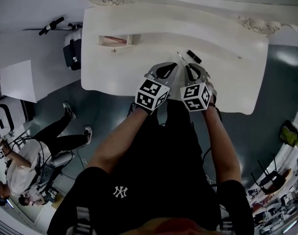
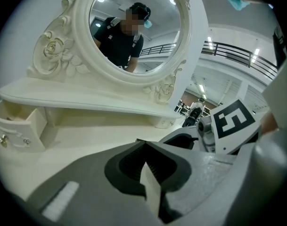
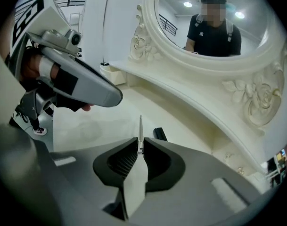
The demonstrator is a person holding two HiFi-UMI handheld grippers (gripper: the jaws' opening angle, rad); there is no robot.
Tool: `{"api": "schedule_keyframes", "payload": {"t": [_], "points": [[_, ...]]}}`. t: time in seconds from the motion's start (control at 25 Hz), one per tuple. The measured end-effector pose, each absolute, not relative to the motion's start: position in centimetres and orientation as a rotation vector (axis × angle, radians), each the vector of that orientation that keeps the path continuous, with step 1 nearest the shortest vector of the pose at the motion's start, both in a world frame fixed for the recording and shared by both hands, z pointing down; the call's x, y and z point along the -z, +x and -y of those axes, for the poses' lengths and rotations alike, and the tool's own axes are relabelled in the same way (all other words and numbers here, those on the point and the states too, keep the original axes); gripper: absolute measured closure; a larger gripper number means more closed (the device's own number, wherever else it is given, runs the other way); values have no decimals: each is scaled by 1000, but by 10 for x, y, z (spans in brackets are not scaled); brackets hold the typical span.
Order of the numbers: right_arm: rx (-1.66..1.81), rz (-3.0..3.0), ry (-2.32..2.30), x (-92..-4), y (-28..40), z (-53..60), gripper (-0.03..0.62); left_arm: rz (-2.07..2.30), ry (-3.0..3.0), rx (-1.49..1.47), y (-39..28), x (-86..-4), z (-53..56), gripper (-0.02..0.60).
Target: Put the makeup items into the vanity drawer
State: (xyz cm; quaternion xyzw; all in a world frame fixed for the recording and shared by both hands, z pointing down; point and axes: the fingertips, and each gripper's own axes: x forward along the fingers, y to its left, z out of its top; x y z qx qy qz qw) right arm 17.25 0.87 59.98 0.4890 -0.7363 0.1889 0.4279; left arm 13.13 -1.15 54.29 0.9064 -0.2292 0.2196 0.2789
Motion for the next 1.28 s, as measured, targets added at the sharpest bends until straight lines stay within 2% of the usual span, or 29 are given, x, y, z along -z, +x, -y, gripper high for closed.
{"api": "schedule_keyframes", "payload": {"t": [0.44,1.28], "points": [[-317,1918,1231,-540,107,8,528,680,2469,-494,78,-509,17,581],[-64,2093,1057,-491,-19,81,528,1013,2401,-326,-51,-471,84,581]]}}
